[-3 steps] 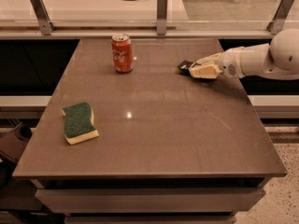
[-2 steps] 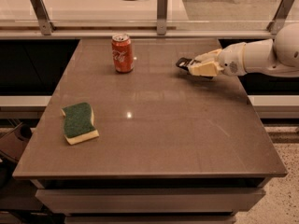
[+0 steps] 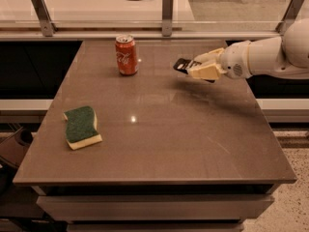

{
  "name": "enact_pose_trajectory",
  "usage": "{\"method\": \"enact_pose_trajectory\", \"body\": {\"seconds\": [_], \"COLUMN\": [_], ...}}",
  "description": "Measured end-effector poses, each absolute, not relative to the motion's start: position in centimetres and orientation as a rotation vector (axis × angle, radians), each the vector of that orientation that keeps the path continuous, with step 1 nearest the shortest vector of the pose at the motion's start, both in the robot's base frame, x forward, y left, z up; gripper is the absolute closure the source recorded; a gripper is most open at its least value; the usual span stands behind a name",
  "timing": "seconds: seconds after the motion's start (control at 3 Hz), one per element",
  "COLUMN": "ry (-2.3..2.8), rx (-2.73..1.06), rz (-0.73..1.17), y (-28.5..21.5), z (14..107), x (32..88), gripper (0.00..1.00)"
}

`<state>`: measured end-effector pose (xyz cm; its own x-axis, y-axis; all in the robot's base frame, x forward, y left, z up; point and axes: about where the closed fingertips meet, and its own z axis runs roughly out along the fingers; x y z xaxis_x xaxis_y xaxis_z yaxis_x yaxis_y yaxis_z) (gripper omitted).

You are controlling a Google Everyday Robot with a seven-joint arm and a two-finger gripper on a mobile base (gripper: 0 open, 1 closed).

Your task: Move rxbar chocolate near sponge

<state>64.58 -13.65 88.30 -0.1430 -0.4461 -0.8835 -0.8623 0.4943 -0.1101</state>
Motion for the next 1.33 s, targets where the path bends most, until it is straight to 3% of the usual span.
{"method": "enact_pose_trajectory", "body": {"seconds": [1.33], "ry": [1.781], "rx": [-1.251], "rz": [0.440], "y": [-3.3], "z": [88.0], "x": [54.1], "gripper": [1.00]}}
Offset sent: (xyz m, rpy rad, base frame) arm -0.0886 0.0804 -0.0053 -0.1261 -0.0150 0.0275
